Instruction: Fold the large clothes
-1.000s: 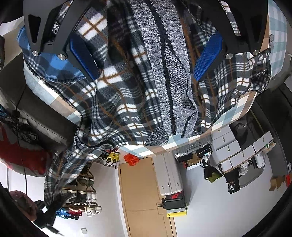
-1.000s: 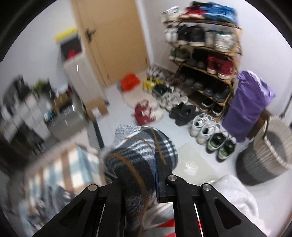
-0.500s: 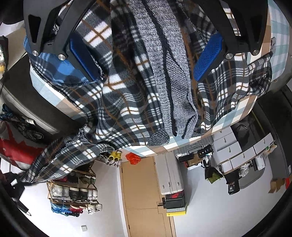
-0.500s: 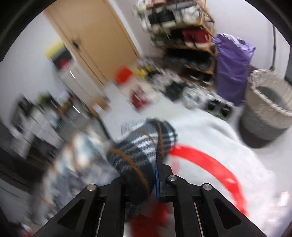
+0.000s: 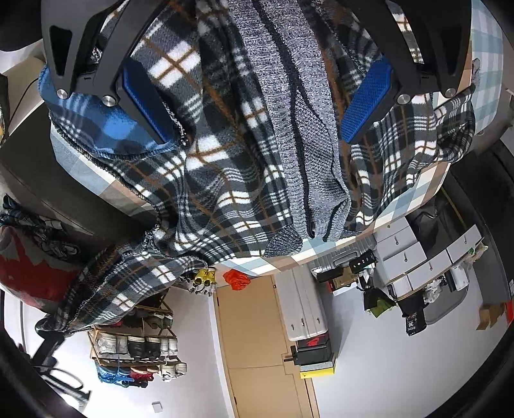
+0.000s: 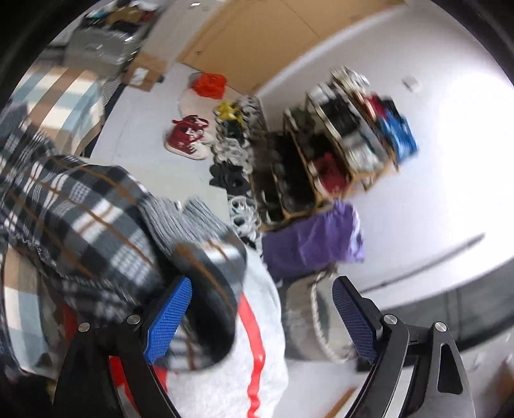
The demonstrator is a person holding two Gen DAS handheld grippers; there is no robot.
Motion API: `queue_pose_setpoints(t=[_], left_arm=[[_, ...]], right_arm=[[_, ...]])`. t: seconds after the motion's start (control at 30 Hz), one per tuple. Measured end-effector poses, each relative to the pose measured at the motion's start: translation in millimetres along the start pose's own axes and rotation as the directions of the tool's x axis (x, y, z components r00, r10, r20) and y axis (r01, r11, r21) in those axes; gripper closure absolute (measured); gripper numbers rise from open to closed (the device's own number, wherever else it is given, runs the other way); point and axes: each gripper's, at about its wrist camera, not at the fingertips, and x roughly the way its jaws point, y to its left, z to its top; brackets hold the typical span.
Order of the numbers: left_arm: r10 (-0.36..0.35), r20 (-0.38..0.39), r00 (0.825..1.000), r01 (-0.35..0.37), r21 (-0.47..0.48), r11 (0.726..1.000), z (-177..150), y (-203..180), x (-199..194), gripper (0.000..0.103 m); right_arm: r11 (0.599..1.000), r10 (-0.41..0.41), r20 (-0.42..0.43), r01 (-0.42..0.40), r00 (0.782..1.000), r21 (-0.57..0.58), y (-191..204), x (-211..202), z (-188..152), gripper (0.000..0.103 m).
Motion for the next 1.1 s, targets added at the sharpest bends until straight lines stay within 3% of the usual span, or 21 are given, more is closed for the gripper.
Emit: queue_pose_setpoints(t=[0.13, 0.27, 0.3, 0.33, 0.37, 0.4, 0.47, 0.53, 0.57, 0.67, 0.7, 0.8, 0.9, 0.93, 1.0, 1.1], left_arm=[[0.007, 0.005, 1.000, -0.007, 0.010, 1.000, -1.2, -2.0, -0.8, 0.001], [0.012, 0.013, 1.000, -0.012, 0.026, 1.000, -1.0, -3.8, -1.0, 0.001], [0.014, 0.014, 1.000, -0.015, 0.030, 0.999, -0.9, -4.6, -1.1, 0.001], [0.017, 0.014, 1.000, -0.018, 0.033, 0.999, -1.1, -5.0, -1.1, 0.001], [0.015, 0.014, 1.000, -0.015, 0.036, 0.999, -1.2, -5.1, -1.2, 0.001], [0.012, 0.014, 1.000, -0.012, 0.038, 0.999, -1.2, -5.2, -1.7, 0.001], [0.010, 0.016, 1.000, -0.010, 0.040, 0.999, -1.1, -5.0, -3.0, 0.001], [0.006, 0.015, 1.000, -0.007, 0.039, 0.999, -1.0, -4.4, -3.5, 0.001], [0.004, 0.014, 1.000, -0.004, 0.036, 0.999, -1.0, -4.1, -3.5, 0.001], [0.004, 0.012, 1.000, -0.004, 0.031, 1.000, -1.0, -4.1, -3.0, 0.001], [0.005, 0.011, 1.000, -0.005, 0.031, 1.000, -1.5, -4.1, -2.8, 0.001], [0.010, 0.016, 1.000, -0.011, 0.029, 1.000, -1.4, -4.7, -3.4, 0.001], [0.021, 0.025, 0.999, -0.021, 0.024, 0.999, -2.0, -3.8, -5.6, 0.001], [0.021, 0.026, 0.999, -0.021, 0.019, 1.000, -2.4, -2.6, -6.6, 0.001], [0.012, 0.026, 1.000, -0.012, 0.003, 1.000, -3.7, 2.5, -8.6, 0.001], [-0.003, 0.013, 1.000, 0.004, -0.047, 0.999, -5.7, 16.8, -10.6, 0.001]], right_arm=[[0.983, -0.035, -0.035, 0.028, 0.999, -0.183, 40.9, 15.3, 23.3, 0.013], [0.984, 0.007, -0.144, -0.032, 0.990, -0.175, 53.7, 48.5, 39.6, 0.016], [0.988, 0.045, -0.166, -0.069, 0.985, -0.139, 51.7, 55.0, 41.8, 0.028], [0.990, 0.093, -0.204, -0.113, 0.975, -0.088, 46.5, 63.4, 42.7, 0.062], [0.990, 0.122, -0.235, -0.137, 0.964, -0.046, 42.1, 68.3, 40.4, 0.084], [0.989, 0.143, -0.260, -0.144, 0.955, 0.014, 35.3, 74.0, 39.4, 0.096], [0.966, 0.236, -0.242, -0.199, 0.941, 0.166, 14.4, 75.8, 31.4, 0.096], [0.915, 0.317, -0.148, -0.261, 0.937, 0.308, -14.9, 68.7, 21.5, 0.096], [0.870, 0.354, -0.090, -0.292, 0.931, 0.398, -34.4, 66.5, 15.0, 0.096], [0.671, 0.451, 0.075, -0.393, 0.889, 0.629, -92.7, 68.6, -18.5, 0.096], [0.635, 0.442, 0.090, -0.382, 0.893, 0.672, -106.4, 71.0, -26.6, 0.096], [0.423, 0.443, 0.206, -0.406, 0.873, 0.810, -154.7, 72.8, -68.5, 0.096], [0.253, 0.394, 0.335, -0.452, 0.856, 0.856, -188.2, 63.5, -99.8, 0.096], [0.228, 0.382, 0.363, -0.467, 0.850, 0.854, -192.1, 58.1, -103.6, 0.096], [0.174, 0.356, 0.461, -0.543, 0.813, 0.822, -200.2, 42.8, -104.6, 0.096], [0.215, 0.305, 0.539, -0.608, 0.785, 0.764, -192.0, 9.4, -75.6, 0.096]])
